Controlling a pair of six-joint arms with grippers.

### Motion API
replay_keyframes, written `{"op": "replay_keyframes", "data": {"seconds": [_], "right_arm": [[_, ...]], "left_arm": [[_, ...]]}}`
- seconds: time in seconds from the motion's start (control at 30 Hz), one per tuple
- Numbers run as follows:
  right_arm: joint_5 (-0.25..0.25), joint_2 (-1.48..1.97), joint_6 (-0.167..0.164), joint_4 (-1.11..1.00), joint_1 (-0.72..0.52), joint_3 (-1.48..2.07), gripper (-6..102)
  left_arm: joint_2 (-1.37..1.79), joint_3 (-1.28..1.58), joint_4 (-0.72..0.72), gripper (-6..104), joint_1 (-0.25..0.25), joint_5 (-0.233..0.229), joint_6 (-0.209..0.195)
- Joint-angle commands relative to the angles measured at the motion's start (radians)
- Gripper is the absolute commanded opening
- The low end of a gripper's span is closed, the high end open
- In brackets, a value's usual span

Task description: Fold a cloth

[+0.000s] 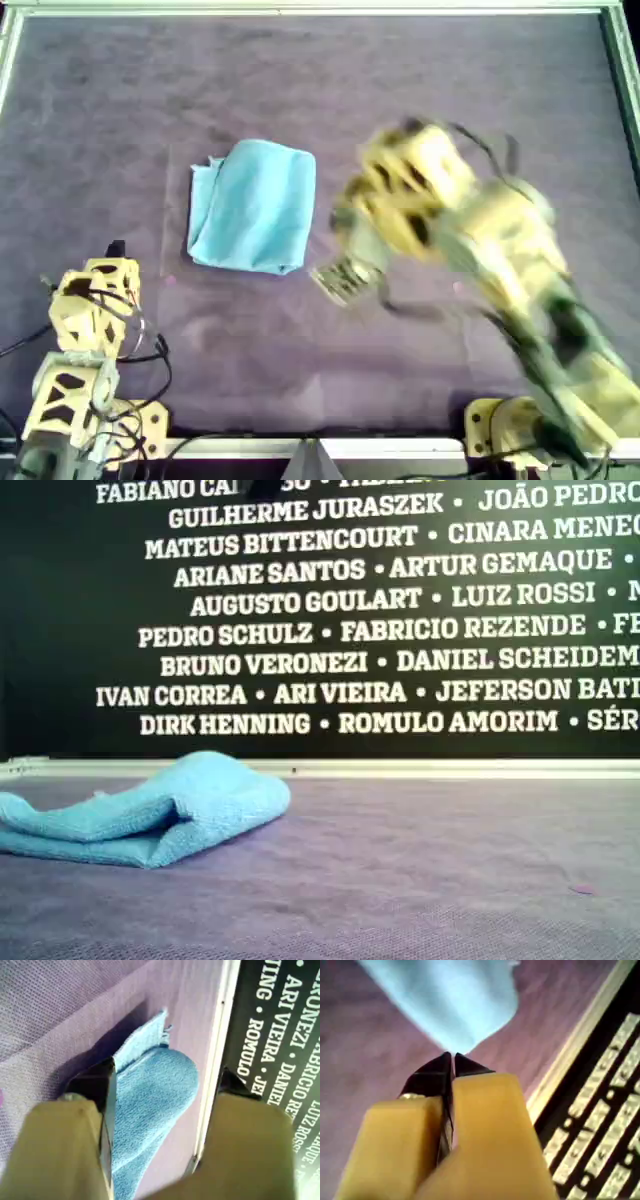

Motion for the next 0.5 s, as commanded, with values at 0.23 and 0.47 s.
{"op": "replay_keyframes", "data": {"seconds": [0.23, 0.47], "right_arm": [[0.009, 0.810, -0.083, -0.221, -0.474, 0.749, 1], [0.008, 1.078, -0.158, -0.724, -0.618, 1.207, 1]], "left_arm": [[0.020, -0.012, -0.002, 73, 0.012, 0.005, -0.005], [0.020, -0.012, -0.002, 73, 0.012, 0.005, -0.009]]}}
